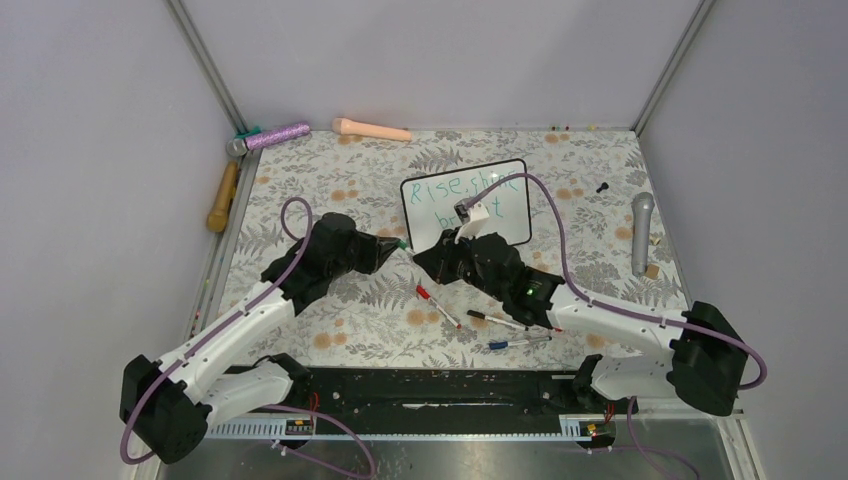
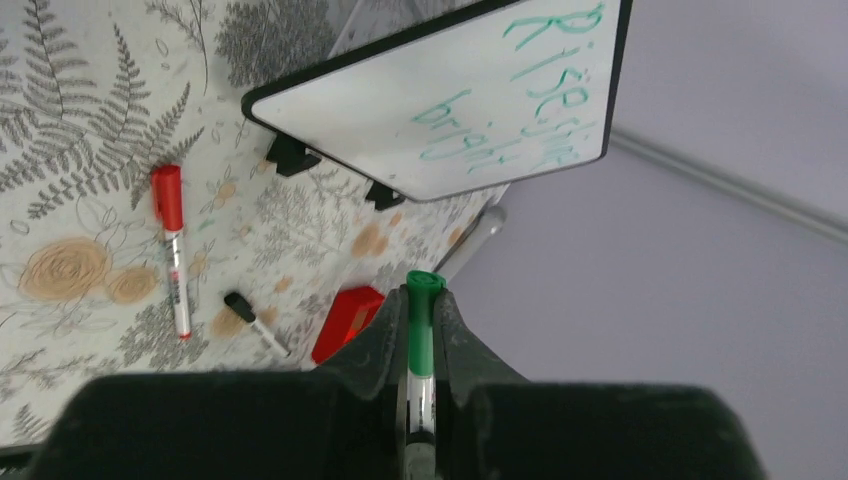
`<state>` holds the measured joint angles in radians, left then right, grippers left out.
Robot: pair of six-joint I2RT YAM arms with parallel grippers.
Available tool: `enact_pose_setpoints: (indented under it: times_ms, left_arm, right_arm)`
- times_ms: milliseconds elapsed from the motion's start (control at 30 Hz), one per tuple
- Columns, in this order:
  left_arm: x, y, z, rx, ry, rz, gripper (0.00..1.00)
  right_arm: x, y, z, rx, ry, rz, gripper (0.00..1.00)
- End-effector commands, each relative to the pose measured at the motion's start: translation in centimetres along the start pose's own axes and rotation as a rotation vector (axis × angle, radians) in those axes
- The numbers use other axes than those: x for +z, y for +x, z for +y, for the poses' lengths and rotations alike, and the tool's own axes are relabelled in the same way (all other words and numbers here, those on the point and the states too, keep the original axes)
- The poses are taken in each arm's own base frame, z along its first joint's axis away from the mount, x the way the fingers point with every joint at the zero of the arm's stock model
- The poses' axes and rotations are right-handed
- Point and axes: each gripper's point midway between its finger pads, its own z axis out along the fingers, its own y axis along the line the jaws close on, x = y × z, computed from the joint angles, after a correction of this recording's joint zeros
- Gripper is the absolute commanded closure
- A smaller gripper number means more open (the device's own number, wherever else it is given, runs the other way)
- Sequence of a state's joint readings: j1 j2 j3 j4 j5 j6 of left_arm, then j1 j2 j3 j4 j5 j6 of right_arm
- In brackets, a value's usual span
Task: Write a sentence on the whiteboard
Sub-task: Insert the whiteboard marker without the cap into the pen cap.
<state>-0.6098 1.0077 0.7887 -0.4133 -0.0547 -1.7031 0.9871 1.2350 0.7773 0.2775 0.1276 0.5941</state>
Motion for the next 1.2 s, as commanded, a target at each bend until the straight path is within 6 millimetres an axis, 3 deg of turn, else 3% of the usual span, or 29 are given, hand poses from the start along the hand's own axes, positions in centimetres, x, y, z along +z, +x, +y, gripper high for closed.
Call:
enact_pose_setpoints:
  times_ms: [0,167,333,567,767,1000,1167]
  left_arm:
    - [-0.9,3.6,-2.9,-0.038,0.116,0.135,1.00]
    - [-0.6,5.8,-3.1,-0.038,0.125,0.189,1.00]
    - [-1.0,6.6,-3.7,-0.021,0.150,0.170,1.00]
    - [-0.9,9.0,-2.5,0.009,0.115,0.226,1.00]
    - [-1.2,10.0,-1.3,0.027,0.094,0.265,1.00]
    - [-2.5,11.9,-1.3,0.068,0.107,0.321,1.00]
    - [-2.5,9.9,0.0,0.106,0.089,0.240,1.00]
  right_arm:
    - [1.8,-3.4,0.2,-0.070,-0.010,-0.210,1.00]
    - [3.7,-4.2,1.3,-0.147,-0.048,-0.260,1.00]
    - [5.3,-3.8,2.3,-0.200,-0.087,-0.242,1.00]
    - [6.3,-3.0,2.2,-0.222,-0.075,-0.189,1.00]
    - [6.5,-2.2,1.9,-0.217,-0.069,-0.149,1.00]
    - [6.5,-1.4,1.7,-0.217,-0.062,-0.108,1.00]
    - [5.1,-1.5,0.7,-0.197,-0.037,-0.094,1.00]
